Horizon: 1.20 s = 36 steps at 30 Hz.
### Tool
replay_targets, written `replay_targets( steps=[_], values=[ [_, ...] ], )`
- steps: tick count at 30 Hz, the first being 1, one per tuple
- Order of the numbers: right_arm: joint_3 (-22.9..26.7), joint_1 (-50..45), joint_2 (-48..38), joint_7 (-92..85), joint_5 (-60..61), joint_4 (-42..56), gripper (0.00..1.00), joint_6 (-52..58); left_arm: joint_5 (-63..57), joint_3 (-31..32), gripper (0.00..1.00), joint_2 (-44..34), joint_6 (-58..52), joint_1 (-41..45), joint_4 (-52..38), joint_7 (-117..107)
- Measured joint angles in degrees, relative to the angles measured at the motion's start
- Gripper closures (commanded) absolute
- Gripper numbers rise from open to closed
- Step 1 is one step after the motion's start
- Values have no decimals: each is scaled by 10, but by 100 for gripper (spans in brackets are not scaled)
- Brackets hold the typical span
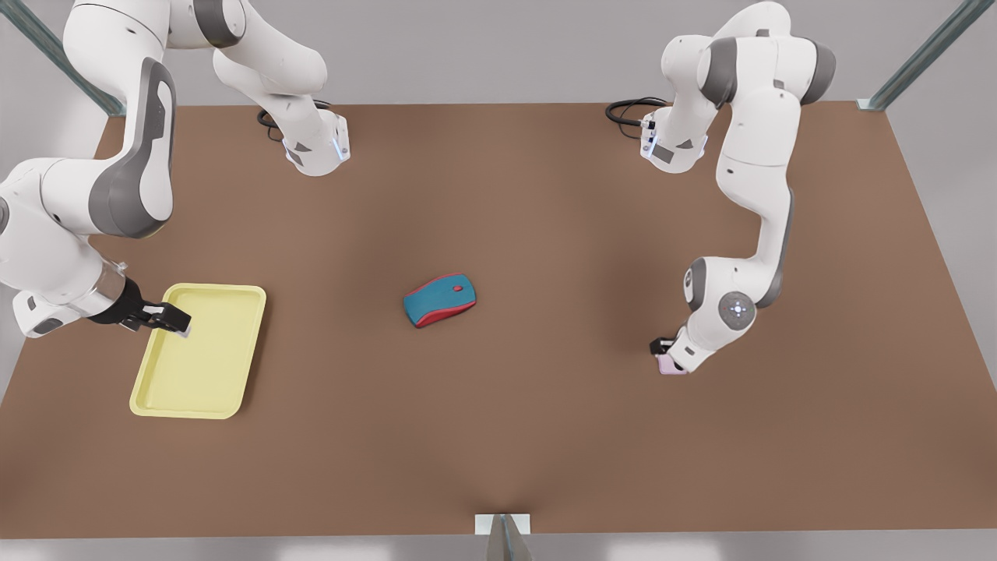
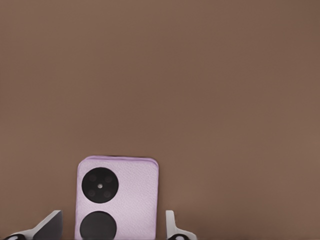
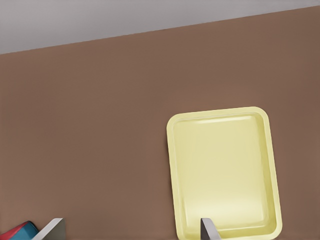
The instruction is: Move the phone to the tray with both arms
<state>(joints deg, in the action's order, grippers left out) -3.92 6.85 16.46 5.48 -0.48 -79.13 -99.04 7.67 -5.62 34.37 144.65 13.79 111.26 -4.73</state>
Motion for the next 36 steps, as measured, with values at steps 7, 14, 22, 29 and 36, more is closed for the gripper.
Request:
replay_targets(
  steps=[7,14,22,29,36],
  values=[
    [0,0,0,1,0,1,0,0,0,0,0,12,26,-2,7,-9],
    [0,0,1,2,0,1,0,0,0,0,16,16,37,-3,5,-16],
    [0,0,1,2,0,1,0,0,0,0,18,15,40,-2,4,-21],
    [0,-1,1,3,0,1,0,0,0,0,18,17,41,-2,3,-24],
    [0,-1,1,3,0,1,0,0,0,3,18,-1,30,2,-10,-28]
  ],
)
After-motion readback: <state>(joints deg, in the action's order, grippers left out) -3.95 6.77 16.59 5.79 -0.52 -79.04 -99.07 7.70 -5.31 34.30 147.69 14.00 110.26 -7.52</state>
